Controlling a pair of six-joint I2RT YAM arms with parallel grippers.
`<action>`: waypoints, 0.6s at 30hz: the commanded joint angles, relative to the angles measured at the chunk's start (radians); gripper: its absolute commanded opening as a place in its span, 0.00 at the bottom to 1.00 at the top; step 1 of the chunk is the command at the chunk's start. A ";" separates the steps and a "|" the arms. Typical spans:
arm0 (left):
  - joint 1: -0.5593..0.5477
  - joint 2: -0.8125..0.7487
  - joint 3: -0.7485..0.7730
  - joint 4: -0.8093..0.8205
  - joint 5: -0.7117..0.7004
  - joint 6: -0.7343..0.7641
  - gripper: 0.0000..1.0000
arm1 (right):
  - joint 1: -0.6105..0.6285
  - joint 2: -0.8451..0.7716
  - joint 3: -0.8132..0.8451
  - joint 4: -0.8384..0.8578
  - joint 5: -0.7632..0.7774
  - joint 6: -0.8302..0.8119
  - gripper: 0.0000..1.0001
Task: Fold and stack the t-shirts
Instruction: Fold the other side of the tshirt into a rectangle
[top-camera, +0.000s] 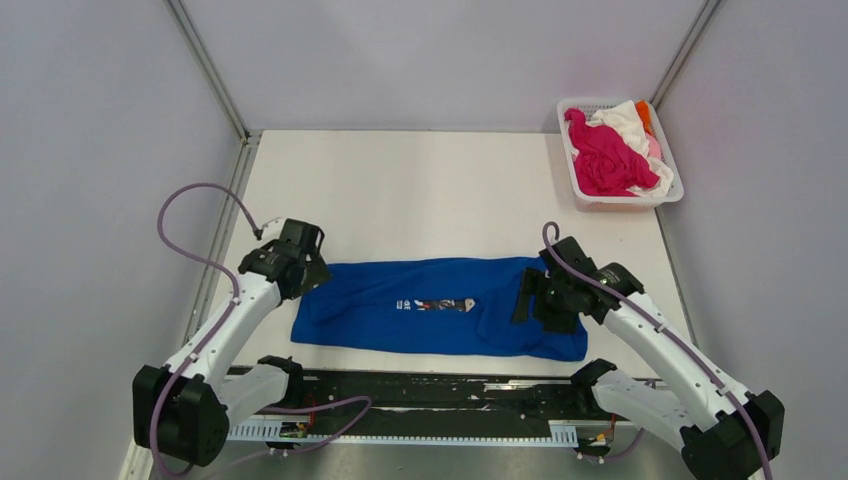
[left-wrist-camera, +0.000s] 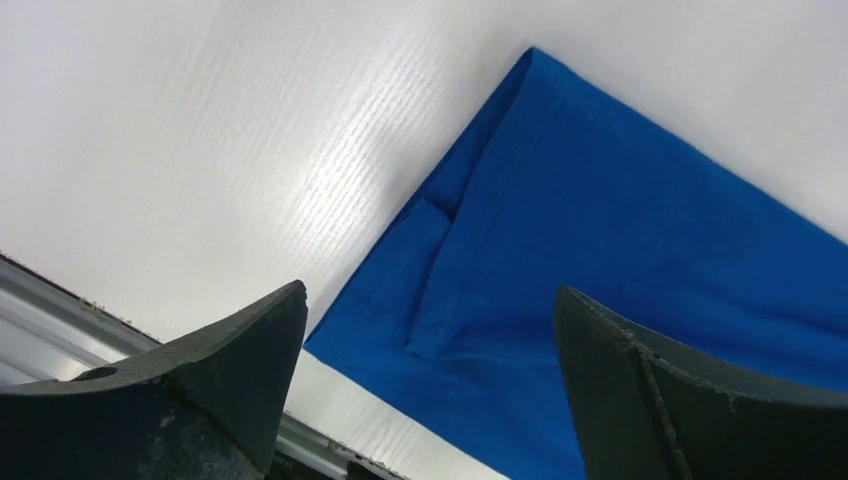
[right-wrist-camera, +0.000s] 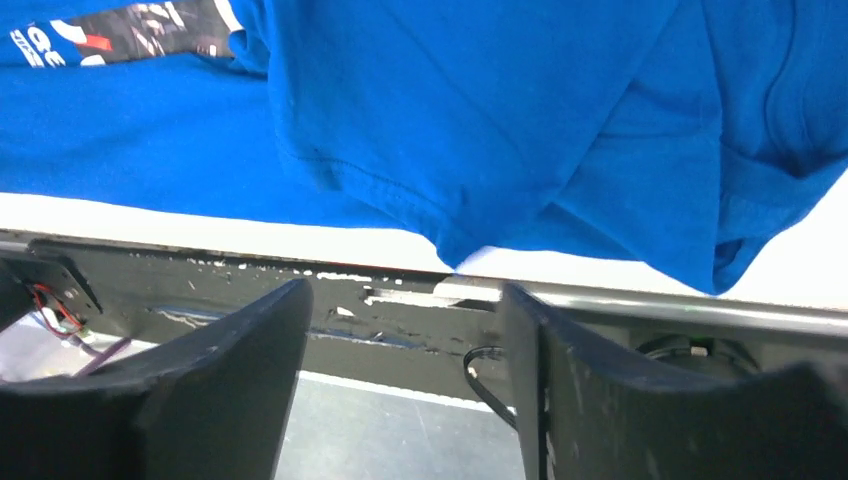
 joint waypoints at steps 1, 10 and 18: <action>-0.004 -0.102 0.110 -0.067 -0.079 -0.061 0.99 | 0.006 -0.056 0.046 -0.041 -0.001 -0.011 0.83; -0.005 -0.006 0.131 0.108 0.243 0.060 1.00 | 0.005 -0.012 0.000 0.217 0.150 0.048 1.00; 0.016 -0.050 -0.017 0.146 0.155 0.009 1.00 | -0.012 0.086 -0.088 0.348 0.251 0.125 1.00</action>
